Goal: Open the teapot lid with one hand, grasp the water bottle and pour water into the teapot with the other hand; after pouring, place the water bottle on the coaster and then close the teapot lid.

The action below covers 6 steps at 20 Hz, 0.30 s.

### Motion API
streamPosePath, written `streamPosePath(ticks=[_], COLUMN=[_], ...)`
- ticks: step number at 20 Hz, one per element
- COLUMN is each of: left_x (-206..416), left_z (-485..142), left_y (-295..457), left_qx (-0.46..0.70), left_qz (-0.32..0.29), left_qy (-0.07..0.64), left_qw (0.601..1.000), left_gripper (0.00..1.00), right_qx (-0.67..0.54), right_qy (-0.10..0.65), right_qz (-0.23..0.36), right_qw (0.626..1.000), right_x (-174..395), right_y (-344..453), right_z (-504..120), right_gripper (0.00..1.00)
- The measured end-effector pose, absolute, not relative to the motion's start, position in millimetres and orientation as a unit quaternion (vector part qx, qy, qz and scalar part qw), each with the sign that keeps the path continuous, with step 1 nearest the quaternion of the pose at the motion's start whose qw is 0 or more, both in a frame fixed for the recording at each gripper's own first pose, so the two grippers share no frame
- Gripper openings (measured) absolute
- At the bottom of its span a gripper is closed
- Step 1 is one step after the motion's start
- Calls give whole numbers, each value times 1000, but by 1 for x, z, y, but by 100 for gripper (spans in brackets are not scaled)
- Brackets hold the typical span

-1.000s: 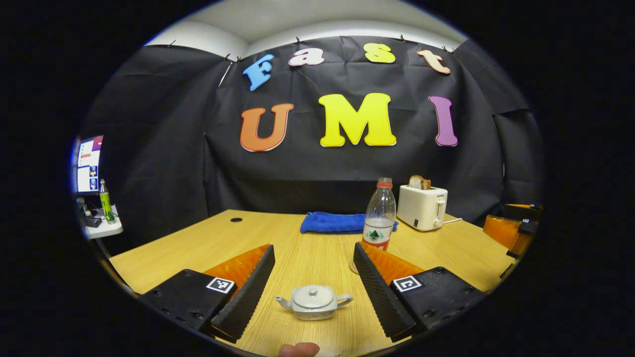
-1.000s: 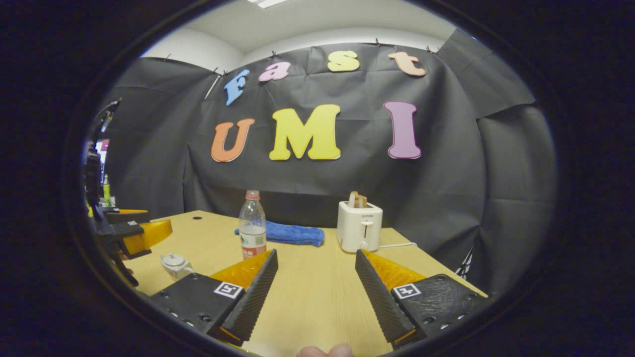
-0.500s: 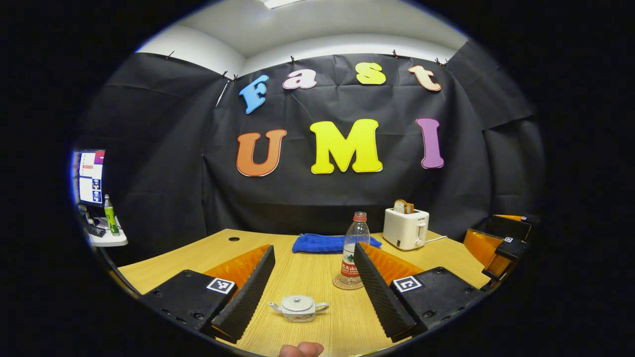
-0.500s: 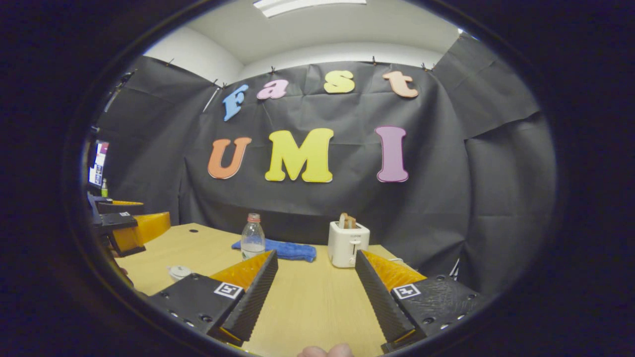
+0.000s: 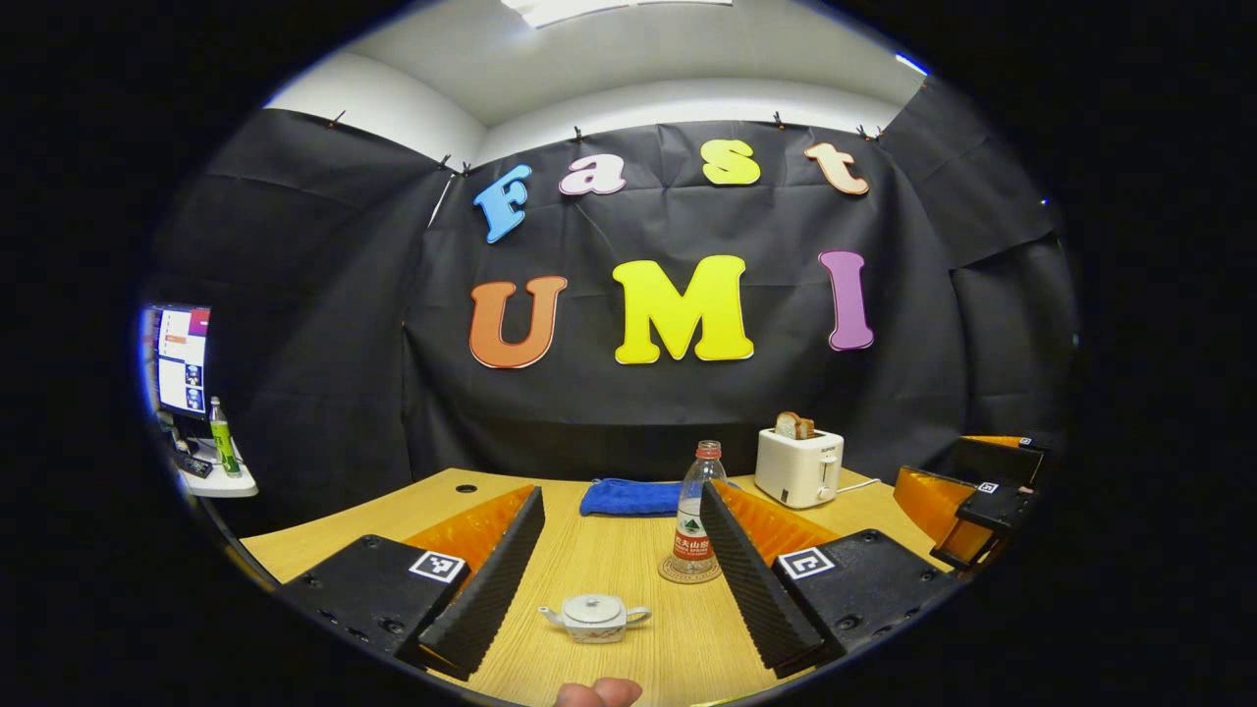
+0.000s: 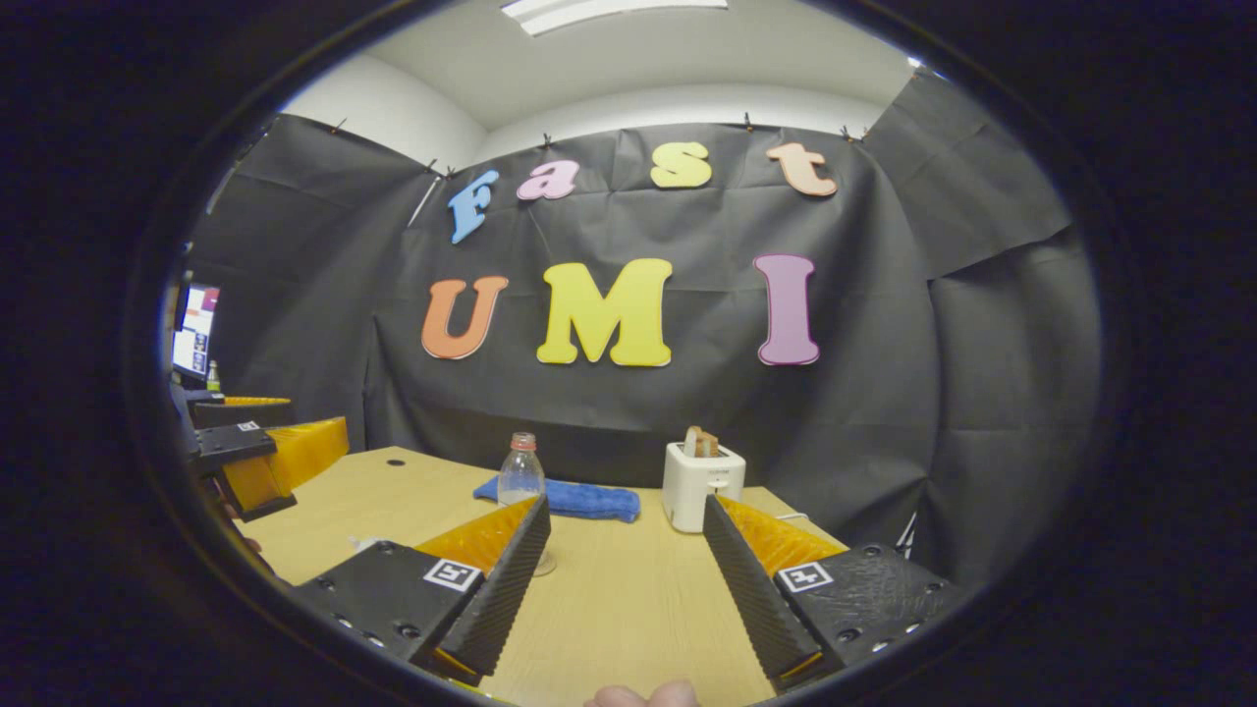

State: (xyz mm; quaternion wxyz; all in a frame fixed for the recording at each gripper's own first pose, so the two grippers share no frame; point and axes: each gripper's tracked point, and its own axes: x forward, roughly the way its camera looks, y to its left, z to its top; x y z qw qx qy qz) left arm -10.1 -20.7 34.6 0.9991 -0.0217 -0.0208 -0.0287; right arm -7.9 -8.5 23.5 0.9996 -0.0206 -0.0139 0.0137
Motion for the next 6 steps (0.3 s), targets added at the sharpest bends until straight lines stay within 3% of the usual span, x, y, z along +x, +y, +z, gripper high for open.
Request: streamPosePath(ticks=[6], left_x=[-8], left_z=[33], left_y=[-19], left_qx=[-13], left_qz=[-28], left_qy=[-17], left_qw=[999], left_gripper=[99], right_qx=[-18], right_qy=[-11], right_qz=[13], right_qw=[1000], right_x=[-4], right_y=[-7], right_z=[21], right_gripper=[94])
